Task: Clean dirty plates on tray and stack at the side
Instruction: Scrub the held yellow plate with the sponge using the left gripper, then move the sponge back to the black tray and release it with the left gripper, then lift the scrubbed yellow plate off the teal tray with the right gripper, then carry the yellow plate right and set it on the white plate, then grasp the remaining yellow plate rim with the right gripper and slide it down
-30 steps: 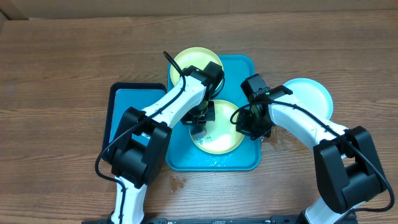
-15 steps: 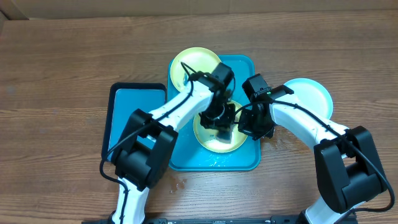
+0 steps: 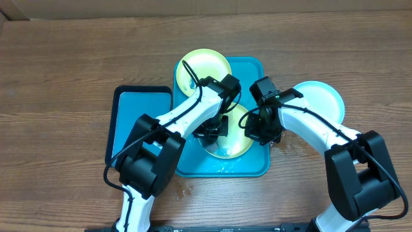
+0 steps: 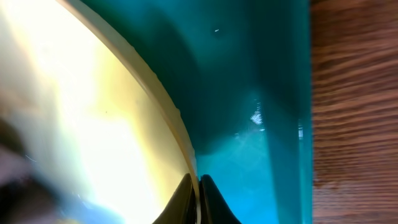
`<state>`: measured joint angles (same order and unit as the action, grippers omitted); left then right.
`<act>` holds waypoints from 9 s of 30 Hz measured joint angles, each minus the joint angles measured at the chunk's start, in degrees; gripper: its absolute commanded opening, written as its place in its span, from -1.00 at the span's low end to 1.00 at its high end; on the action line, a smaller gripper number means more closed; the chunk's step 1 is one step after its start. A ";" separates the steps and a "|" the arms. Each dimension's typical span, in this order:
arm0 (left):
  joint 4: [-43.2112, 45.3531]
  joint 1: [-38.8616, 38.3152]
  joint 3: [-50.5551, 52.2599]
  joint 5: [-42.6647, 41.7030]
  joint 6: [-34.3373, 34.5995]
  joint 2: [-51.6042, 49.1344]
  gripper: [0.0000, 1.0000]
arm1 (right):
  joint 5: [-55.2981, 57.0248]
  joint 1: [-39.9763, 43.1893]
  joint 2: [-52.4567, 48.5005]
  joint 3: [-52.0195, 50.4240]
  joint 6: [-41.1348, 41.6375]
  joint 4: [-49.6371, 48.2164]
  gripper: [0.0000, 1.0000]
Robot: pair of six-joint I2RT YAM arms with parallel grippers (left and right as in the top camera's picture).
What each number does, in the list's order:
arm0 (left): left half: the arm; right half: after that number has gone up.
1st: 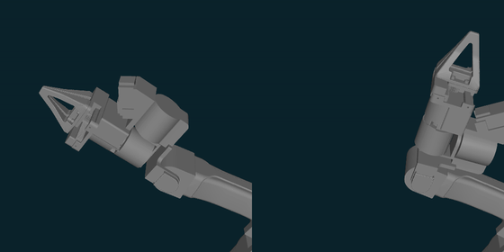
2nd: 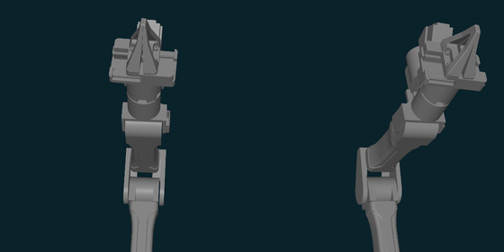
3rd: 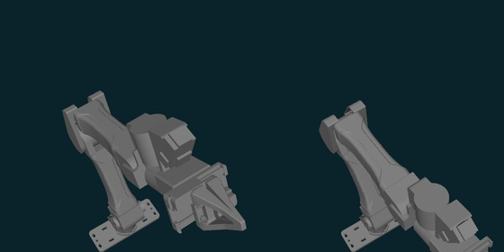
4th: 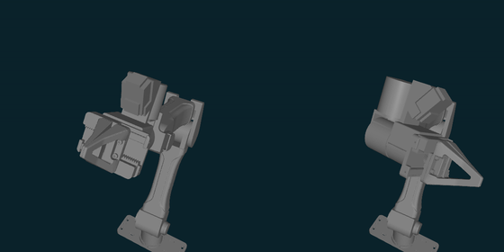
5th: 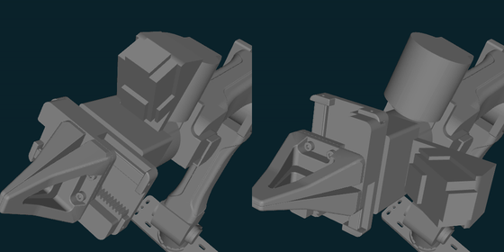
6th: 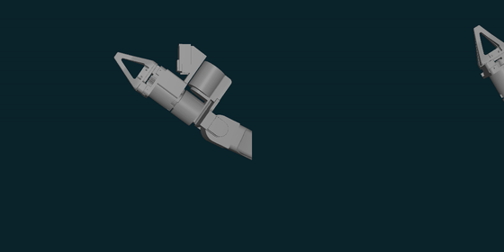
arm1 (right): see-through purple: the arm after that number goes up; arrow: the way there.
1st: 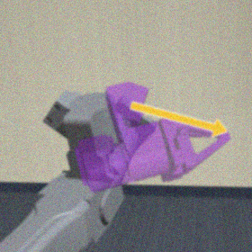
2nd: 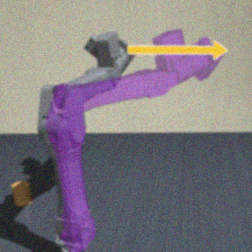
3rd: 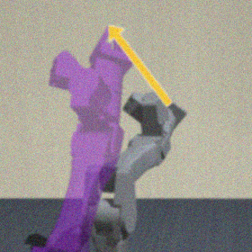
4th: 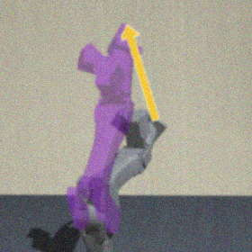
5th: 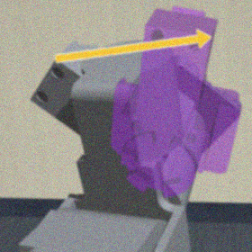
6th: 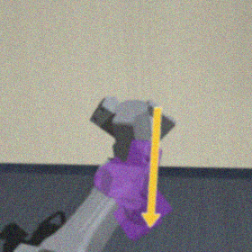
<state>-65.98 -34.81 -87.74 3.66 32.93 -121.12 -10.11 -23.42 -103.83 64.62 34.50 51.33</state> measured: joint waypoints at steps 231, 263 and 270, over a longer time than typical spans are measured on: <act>-17.66 34.53 -13.51 -1.55 -10.91 48.46 1.00 | 18.49 -0.79 -12.02 20.85 -22.53 -30.93 0.22; -20.22 34.53 -8.28 -1.49 -11.13 47.89 0.73 | 3.82 1.29 -6.64 18.93 -9.29 7.15 -0.92; -10.14 34.53 9.16 -1.42 -11.10 41.55 0.63 | 0.87 -0.39 -6.80 12.46 -2.58 -1.42 -0.26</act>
<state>-76.12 -0.27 -78.59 2.24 21.82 -79.57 -9.23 -23.81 -110.63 77.08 31.92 49.91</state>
